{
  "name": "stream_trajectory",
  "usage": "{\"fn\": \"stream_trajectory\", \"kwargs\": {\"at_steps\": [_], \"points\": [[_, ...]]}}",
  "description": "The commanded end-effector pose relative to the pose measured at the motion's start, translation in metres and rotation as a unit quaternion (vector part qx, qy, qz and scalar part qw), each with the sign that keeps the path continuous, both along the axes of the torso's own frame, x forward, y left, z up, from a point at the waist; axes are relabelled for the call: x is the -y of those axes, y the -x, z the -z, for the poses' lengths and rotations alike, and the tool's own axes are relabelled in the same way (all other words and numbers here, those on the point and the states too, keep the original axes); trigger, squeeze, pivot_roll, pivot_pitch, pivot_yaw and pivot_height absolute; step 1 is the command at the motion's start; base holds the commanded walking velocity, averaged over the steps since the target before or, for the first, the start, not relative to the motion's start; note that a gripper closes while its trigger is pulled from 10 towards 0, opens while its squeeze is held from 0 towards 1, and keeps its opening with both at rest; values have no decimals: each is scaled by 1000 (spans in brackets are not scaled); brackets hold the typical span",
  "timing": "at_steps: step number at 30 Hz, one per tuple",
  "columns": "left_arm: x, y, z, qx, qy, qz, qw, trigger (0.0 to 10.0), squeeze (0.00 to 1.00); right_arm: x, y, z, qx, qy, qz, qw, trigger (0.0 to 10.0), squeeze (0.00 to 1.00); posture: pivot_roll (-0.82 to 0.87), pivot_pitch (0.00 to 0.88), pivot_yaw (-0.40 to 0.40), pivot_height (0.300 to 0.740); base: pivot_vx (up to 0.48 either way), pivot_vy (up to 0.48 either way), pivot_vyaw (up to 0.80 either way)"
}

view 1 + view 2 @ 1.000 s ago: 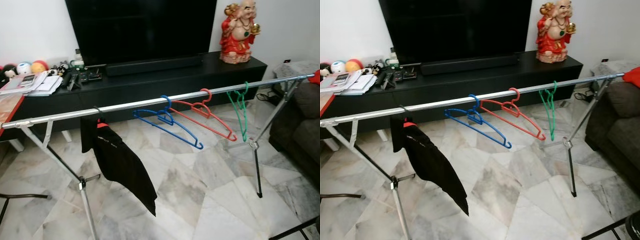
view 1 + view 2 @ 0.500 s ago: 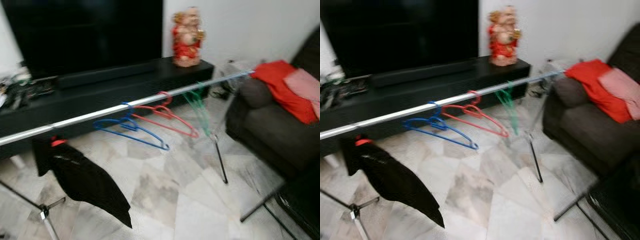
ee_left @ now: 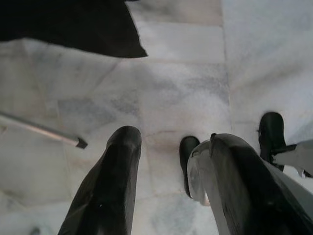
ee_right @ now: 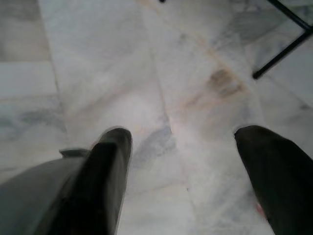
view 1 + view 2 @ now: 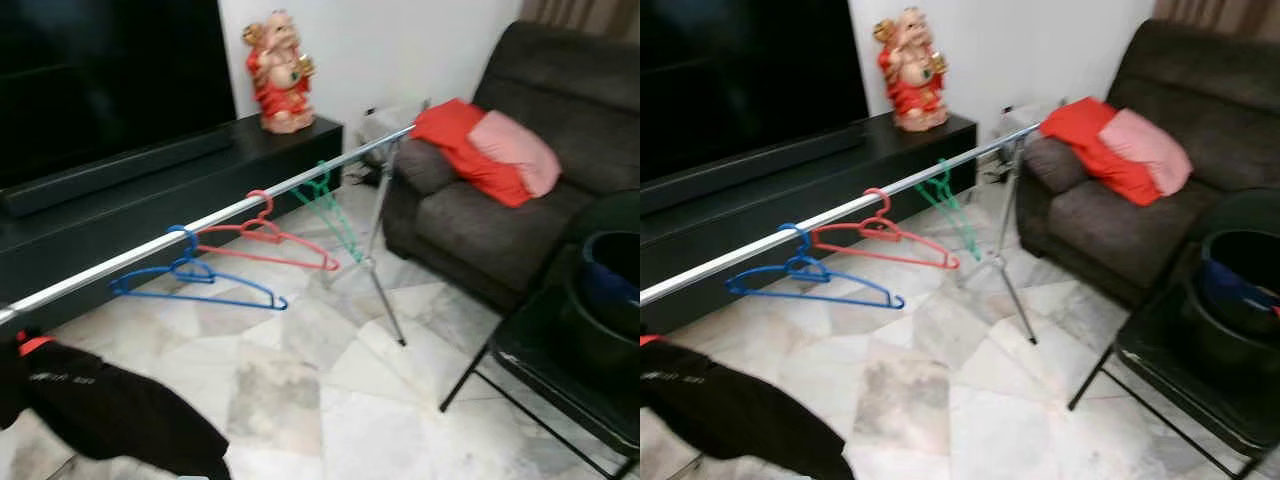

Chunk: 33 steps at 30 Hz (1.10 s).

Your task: Hang hanger

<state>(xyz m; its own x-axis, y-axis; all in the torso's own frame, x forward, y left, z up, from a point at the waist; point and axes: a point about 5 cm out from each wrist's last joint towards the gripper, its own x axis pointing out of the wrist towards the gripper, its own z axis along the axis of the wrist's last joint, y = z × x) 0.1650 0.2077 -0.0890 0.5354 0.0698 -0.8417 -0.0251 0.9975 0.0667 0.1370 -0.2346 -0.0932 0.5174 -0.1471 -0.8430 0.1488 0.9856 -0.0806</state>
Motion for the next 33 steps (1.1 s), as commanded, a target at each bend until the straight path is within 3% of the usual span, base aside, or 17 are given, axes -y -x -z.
{"fn": "stream_trajectory", "kwargs": {"at_steps": [1, 7, 13, 18, 28, 33], "points": [[1, -3, -1, 0, 0, 4, 1000, 10000, 0, -5, 2, 2, -6, -5, -2, 1000, 10000, 0, 21, 0, 32, 740, 0, 0, -731], [0, -5, -2, 7, 4, -3, 1000, 10000, 0, -19, -2, 4, -5, -8, -5, 1000, 10000, 0, 14, 0, 39, 740, 0, 0, -730], [-1, -7, -3, 10, 6, 0, 1000, 10000, 0, -44, -4, 7, -8, -17, -13, 1000, 10000, 0, 11, 0, 42, 740, 0, 0, -696], [2, -10, -4, 13, 10, 7, 1000, 10000, 0, -61, -13, 6, 5, -26, -18, 999, 10000, 0, 15, 0, 42, 740, 54, 0, 0], [3, -10, -4, 11, 12, 9, 1000, 10000, 0, -77, -26, 2, 13, -28, -24, 999, 10000, 0, 16, 0, 44, 740, 342, 0, 0], [5, -10, -4, 11, 14, 10, 1000, 10000, 0, -67, -22, 3, 7, -23, -24, 999, 10000, 0, 19, 0, 41, 740, 354, 0, -581]]}}
